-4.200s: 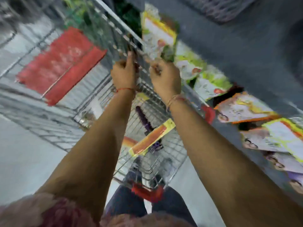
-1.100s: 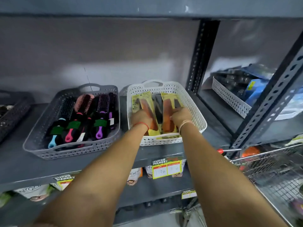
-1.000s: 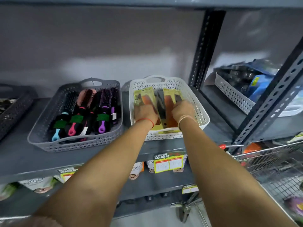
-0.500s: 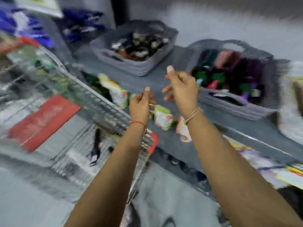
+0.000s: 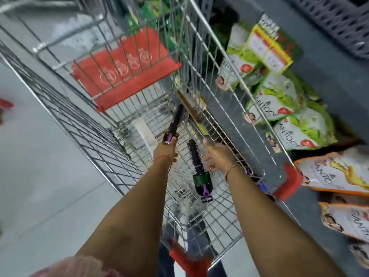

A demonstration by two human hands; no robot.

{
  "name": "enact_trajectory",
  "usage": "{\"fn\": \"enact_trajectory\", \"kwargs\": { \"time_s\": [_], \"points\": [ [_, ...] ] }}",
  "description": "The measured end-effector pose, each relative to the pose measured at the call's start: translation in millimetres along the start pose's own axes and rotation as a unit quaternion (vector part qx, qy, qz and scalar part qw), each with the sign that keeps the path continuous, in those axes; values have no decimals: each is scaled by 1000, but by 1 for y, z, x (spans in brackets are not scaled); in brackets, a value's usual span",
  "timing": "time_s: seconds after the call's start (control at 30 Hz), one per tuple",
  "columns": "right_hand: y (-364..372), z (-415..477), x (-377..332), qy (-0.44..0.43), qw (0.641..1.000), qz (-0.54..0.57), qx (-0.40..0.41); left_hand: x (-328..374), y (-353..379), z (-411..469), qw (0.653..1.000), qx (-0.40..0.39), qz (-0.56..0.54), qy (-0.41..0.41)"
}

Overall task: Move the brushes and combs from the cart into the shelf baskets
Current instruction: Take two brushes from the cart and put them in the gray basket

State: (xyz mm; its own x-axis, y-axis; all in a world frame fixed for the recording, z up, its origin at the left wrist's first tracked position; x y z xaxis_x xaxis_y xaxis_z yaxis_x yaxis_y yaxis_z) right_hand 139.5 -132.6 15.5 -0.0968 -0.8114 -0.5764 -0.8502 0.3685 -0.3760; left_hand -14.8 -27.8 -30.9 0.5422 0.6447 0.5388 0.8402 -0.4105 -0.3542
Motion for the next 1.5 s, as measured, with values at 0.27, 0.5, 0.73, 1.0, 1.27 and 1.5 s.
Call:
{"fn": "enact_trajectory", "kwargs": {
  "time_s": [0.27, 0.5, 0.73, 1.0, 1.27, 1.5],
  "points": [
    [53, 64, 78, 3, 949, -315, 4, -5, -5, 72, 978, 131, 157, 45],
    [56, 79, 103, 29, 983, -179, -24, 22, 33, 106, 932, 96, 323, 134],
    [50, 79, 106, 62, 997, -11, -49, 25, 36, 106, 953, 133, 255, 95],
    [10, 38, 51, 0, 996, 82, 17, 31, 0, 26, 979, 131, -144, -55],
    [-70, -69, -34, -200, 935, 186, 226, 108, 8, -117, 932, 118, -286, 191],
    [-204, -183, -62, -326, 754, 339, 459, 201, 62, -273, 866, -14, -293, 406]
  ]
}}
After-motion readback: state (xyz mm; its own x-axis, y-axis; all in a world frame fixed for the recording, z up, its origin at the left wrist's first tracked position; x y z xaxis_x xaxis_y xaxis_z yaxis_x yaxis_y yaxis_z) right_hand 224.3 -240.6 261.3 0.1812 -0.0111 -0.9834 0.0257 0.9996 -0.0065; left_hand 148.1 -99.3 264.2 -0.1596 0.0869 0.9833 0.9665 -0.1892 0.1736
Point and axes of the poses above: each hand's wrist, its own z-axis towards the middle knuckle, its own y-axis out of the palm, x = y × z, the point moved 7 cm from there along z, towards the middle knuckle, and after that the axes turned 4 degrees about x, right-handed, at the moved point
